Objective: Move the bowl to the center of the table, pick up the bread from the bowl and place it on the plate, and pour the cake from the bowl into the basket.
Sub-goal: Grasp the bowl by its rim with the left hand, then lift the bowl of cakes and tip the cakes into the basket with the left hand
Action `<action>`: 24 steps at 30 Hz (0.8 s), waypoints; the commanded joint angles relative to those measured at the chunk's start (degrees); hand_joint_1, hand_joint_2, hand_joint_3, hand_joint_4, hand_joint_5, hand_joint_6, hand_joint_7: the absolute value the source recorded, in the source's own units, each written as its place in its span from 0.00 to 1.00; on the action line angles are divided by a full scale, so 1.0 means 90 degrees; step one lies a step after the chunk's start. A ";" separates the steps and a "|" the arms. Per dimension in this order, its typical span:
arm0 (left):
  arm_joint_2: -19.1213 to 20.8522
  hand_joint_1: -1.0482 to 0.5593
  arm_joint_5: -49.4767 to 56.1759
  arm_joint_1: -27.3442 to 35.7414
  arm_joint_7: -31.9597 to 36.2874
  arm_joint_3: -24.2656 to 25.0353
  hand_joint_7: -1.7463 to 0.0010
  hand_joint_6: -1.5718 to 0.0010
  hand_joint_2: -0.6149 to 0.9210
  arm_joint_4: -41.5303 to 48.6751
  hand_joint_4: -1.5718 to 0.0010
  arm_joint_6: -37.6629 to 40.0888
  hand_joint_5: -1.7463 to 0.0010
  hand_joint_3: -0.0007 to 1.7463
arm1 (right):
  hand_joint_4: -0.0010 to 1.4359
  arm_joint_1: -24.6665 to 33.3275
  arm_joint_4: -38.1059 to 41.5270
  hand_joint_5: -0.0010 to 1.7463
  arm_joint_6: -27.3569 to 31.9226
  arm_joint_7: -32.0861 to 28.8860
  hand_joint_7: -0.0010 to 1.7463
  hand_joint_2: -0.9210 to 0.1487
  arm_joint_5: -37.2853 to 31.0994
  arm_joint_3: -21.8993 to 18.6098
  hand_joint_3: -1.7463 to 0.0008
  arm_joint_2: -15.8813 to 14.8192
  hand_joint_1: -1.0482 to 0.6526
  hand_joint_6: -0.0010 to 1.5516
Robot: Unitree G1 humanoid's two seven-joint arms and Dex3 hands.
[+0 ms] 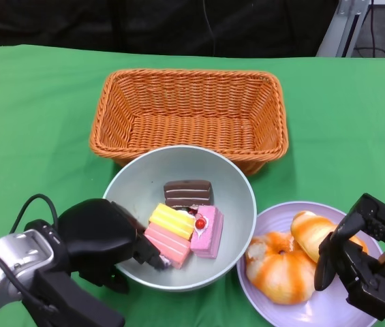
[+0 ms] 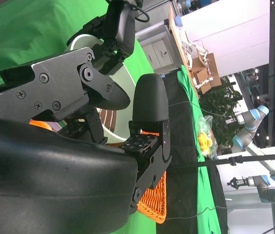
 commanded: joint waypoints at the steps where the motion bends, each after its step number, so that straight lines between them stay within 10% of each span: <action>1: -0.0023 0.51 0.0040 -0.0056 0.0225 -0.0106 0.70 0.29 1.00 0.0324 0.53 -0.0134 0.15 0.04 | 0.47 -0.0005 -0.0053 1.00 -0.0058 -0.0046 0.88 0.12 0.0009 -0.0031 0.50 0.0024 0.59 0.35; 5: -0.0049 0.51 0.0002 -0.0076 0.0202 -0.0143 0.38 0.45 1.00 0.0440 0.58 -0.0149 0.02 0.04 | 0.47 -0.0009 -0.0022 1.00 -0.0126 -0.0053 0.89 0.13 -0.0062 -0.0030 0.50 0.0039 0.59 0.35; 10: -0.0025 0.50 0.0029 -0.0054 0.0229 -0.0132 0.25 0.52 1.00 0.0433 0.59 -0.0093 0.00 0.05 | 0.47 0.0012 -0.0029 1.00 -0.0124 -0.0069 0.89 0.13 -0.0126 -0.0022 0.50 0.0033 0.59 0.35; 24: 0.0236 0.50 -0.0216 0.0022 0.0999 0.0043 0.23 0.54 1.00 0.0446 0.55 -0.0961 0.02 0.08 | 0.48 -0.0026 0.0059 1.00 -0.0099 -0.0194 0.88 0.13 -0.0168 0.0080 0.50 0.0062 0.58 0.35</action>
